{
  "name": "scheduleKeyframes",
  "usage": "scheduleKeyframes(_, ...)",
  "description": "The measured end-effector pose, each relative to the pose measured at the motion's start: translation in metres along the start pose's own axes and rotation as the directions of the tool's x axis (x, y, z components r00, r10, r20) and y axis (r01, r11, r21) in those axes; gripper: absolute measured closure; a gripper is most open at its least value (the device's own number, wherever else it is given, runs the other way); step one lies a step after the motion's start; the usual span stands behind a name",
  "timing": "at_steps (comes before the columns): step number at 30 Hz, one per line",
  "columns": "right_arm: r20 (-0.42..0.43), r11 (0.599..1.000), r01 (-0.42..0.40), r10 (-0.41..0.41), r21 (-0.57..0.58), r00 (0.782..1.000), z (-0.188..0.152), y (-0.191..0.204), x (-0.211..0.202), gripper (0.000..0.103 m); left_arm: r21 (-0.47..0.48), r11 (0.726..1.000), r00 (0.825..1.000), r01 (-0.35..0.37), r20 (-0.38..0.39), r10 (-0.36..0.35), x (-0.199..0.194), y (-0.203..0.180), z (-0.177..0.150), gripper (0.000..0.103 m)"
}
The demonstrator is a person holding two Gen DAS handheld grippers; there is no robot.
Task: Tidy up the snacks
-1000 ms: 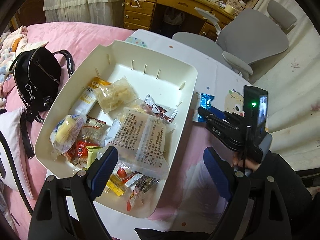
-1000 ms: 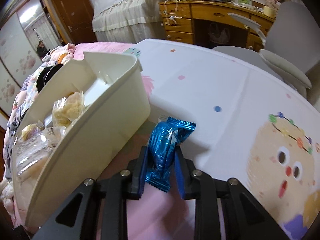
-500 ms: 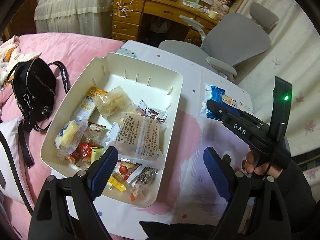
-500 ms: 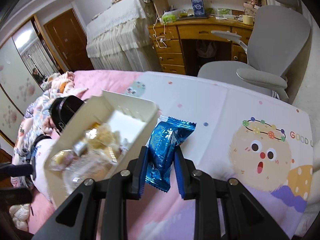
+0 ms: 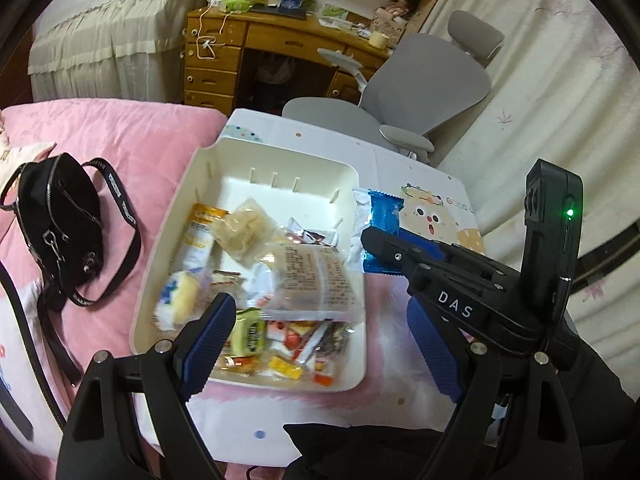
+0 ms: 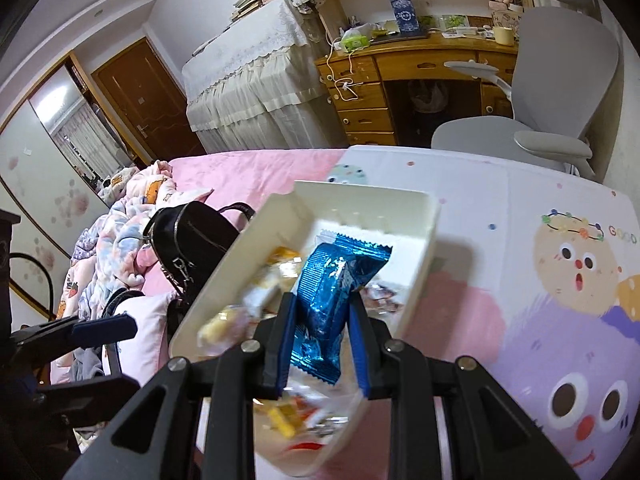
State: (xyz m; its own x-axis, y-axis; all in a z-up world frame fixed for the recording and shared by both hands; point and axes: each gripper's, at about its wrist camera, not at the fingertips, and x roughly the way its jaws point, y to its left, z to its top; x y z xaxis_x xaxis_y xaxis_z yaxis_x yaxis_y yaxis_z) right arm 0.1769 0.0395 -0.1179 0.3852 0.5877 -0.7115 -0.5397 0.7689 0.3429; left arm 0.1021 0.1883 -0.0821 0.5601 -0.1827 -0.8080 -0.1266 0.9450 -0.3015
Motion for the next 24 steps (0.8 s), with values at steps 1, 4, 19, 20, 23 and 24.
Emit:
scheduleKeyframes(1,0.008,1.000,0.006,-0.006,-0.004,1.000,0.000,0.005,0.000,0.077,0.005,1.000,1.000,0.002,0.003,-0.002,-0.004,0.005,-0.001,0.016)
scheduleKeyframes(4,0.044,0.999,0.033,-0.033,0.013,0.998,-0.002,0.024,-0.003,0.074,0.015,1.000,1.000,0.004,0.006,-0.004,-0.015,0.019,-0.006,0.016)
scheduleKeyframes(19,0.009,0.983,0.097,-0.100,0.158,0.995,-0.057,-0.002,-0.064,0.040,0.032,0.999,0.999,0.004,0.047,-0.005,-0.034,-0.006,-0.021,0.016)
scheduleKeyframes(20,-0.001,0.982,0.099,-0.100,0.162,0.995,-0.062,-0.007,-0.070,0.038,0.028,1.000,0.999,0.009,0.046,-0.010,-0.032,-0.014,-0.023,0.016)
scheduleKeyframes(23,-0.042,0.981,0.123,-0.118,0.149,0.992,-0.081,-0.021,-0.094,0.031,0.027,0.999,0.999,0.023,0.041,-0.025,-0.025,-0.040,-0.032,0.016)
scheduleKeyframes(24,-0.051,0.981,0.132,-0.126,0.141,0.991,-0.086,-0.024,-0.100,0.028,0.032,0.999,0.999,0.025,0.035,-0.026,-0.021,-0.052,-0.037,0.016)
